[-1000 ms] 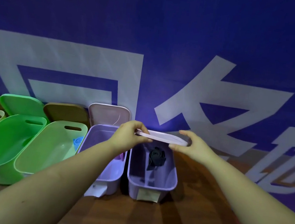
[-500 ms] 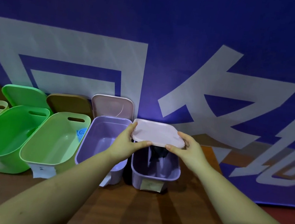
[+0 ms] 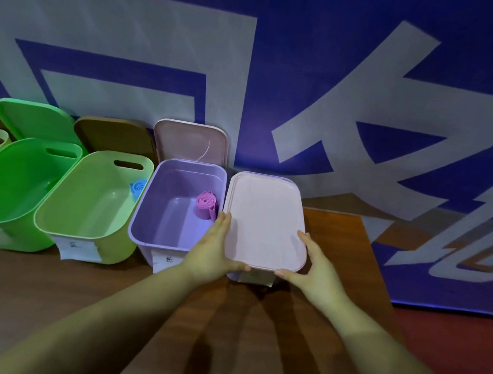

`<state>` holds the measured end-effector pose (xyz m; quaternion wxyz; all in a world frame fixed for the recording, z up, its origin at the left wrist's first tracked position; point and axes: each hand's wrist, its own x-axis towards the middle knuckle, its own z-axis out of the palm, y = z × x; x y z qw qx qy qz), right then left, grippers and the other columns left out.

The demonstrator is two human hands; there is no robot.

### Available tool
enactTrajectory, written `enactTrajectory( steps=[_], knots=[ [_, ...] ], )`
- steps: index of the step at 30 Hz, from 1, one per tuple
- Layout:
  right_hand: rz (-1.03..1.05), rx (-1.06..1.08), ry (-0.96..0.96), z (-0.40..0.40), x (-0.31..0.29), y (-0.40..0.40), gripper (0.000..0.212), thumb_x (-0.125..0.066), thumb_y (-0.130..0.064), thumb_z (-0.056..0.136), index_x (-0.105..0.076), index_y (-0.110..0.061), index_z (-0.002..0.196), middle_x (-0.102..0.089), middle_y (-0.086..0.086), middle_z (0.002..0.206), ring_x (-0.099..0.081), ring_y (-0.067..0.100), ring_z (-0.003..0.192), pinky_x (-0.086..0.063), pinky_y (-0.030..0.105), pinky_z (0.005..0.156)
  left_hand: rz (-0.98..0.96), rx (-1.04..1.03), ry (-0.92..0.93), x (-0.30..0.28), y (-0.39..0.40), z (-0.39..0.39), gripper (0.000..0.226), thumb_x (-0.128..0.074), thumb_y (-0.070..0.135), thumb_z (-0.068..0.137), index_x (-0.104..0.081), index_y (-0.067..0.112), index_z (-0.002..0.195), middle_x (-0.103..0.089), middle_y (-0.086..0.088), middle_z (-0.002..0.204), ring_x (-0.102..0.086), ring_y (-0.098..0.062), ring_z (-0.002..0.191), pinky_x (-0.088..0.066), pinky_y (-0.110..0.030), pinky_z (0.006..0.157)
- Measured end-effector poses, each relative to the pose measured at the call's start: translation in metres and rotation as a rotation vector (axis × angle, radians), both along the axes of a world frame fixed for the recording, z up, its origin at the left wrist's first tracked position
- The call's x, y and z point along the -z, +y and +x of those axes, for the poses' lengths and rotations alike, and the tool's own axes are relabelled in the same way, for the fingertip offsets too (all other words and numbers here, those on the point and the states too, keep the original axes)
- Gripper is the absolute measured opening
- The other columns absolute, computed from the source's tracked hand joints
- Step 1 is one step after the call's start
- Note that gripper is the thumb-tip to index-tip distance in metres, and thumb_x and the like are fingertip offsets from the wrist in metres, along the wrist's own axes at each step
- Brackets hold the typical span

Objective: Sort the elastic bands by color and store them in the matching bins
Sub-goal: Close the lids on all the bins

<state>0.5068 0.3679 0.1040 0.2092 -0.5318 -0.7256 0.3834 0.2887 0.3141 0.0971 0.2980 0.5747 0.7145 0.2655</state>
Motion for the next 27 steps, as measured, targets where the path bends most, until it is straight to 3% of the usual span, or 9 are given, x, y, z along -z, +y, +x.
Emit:
enactTrajectory(
  steps=[7,12,27],
  knots=[
    [0.003,0.011,-0.003,0.005,0.0,0.01,0.09,-0.083,-0.022,0.071,-0.033,-0.026,0.146,-0.025,-0.004,0.156,-0.025,0.013,0.142,-0.025,0.018,0.102,0.032,0.002,0.043,-0.002,0.005,0.007,0.116,-0.078,0.04,0.072,0.003,0.01,0.15,0.004,-0.003,0.16,-0.003,-0.015,0.147,-0.01,-0.025,0.115],
    [-0.029,-0.007,-0.045,0.009,-0.004,0.024,0.093,-0.083,-0.026,0.07,-0.031,-0.026,0.146,-0.024,-0.005,0.156,-0.024,0.015,0.142,-0.027,0.026,0.107,0.023,0.004,0.055,-0.004,0.013,0.012,0.116,-0.078,0.041,0.072,0.001,0.011,0.15,0.004,-0.003,0.16,-0.004,-0.018,0.147,-0.01,-0.027,0.116],
    [0.014,-0.075,-0.103,0.005,0.002,0.02,0.085,-0.078,-0.029,0.076,-0.031,-0.026,0.146,-0.018,-0.008,0.157,-0.02,0.013,0.144,-0.024,0.028,0.112,-0.039,0.023,0.106,0.005,0.007,0.005,0.108,-0.073,0.044,0.077,0.001,0.014,0.151,0.006,0.0,0.16,-0.001,-0.018,0.147,-0.012,-0.031,0.118]
  ],
)
